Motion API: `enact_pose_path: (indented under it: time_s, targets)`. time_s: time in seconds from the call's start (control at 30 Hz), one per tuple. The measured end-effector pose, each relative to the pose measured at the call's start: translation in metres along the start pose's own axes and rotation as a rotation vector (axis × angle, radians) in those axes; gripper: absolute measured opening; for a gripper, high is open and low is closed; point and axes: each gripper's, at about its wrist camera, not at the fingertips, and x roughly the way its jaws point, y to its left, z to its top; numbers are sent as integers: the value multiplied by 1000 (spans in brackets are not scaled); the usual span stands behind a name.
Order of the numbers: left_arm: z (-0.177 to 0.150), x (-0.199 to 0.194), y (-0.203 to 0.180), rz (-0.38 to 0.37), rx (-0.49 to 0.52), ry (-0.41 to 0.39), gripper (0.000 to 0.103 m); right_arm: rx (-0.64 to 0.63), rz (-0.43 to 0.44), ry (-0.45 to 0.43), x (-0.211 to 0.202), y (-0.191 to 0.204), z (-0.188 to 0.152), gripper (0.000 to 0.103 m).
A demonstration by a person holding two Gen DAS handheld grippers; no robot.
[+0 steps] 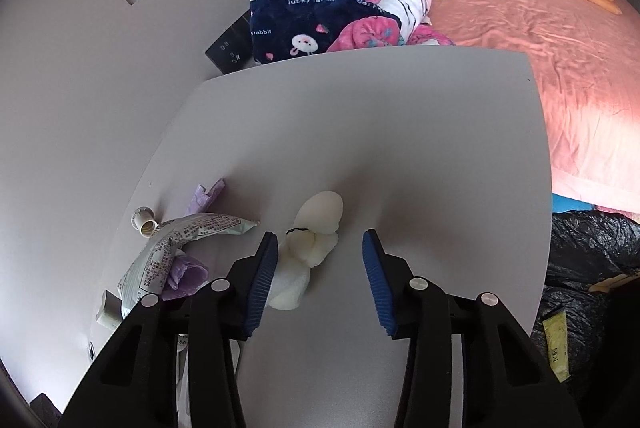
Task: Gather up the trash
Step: 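Grasp the white thermometer box with the left tool while the right tool grasps the white plush figure, then carry the thermometer box and white figure over the black trash bag and open both tools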
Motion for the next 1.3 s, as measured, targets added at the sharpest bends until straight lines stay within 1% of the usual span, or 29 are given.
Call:
enact_pose_path:
  time_s: [0.03, 0.13, 0.17, 0.3, 0.47, 0.7, 0.83, 0.97, 1.07, 1.3]
  targets:
    - [0, 0, -1, 0, 0, 0, 28, 2, 19, 4, 0, 1, 0, 26]
    - [0, 1, 0, -4, -1, 3, 28, -5, 37, -18, -4, 4, -2, 15]
    - [0, 1, 0, -6, -1, 3, 28, -3, 41, -27, -7, 4, -3, 14]
    - [0, 1, 1, -18, -4, 5, 28, -8, 50, -70, -22, 5, -5, 13]
    - [-1, -4, -5, -35, -13, -8, 28, -20, 59, -102, -49, -1, -10, 13]
    - [-3, -15, -23, -52, -1, -42, 27, -49, 35, -153, -88, -11, -22, 13]
    - [-4, -13, -29, -47, -2, -36, 27, -47, 27, -191, -112, -21, -30, 13]
    - [-2, -22, -33, -71, -15, -62, 27, -58, 10, -230, -133, -29, -37, 13]
    - [0, -32, -42, -80, -4, -88, 27, -55, 3, -257, -148, -36, -41, 13]
    - [12, -44, -68, -101, 49, -111, 27, -24, -17, -298, -178, -59, -46, 13]
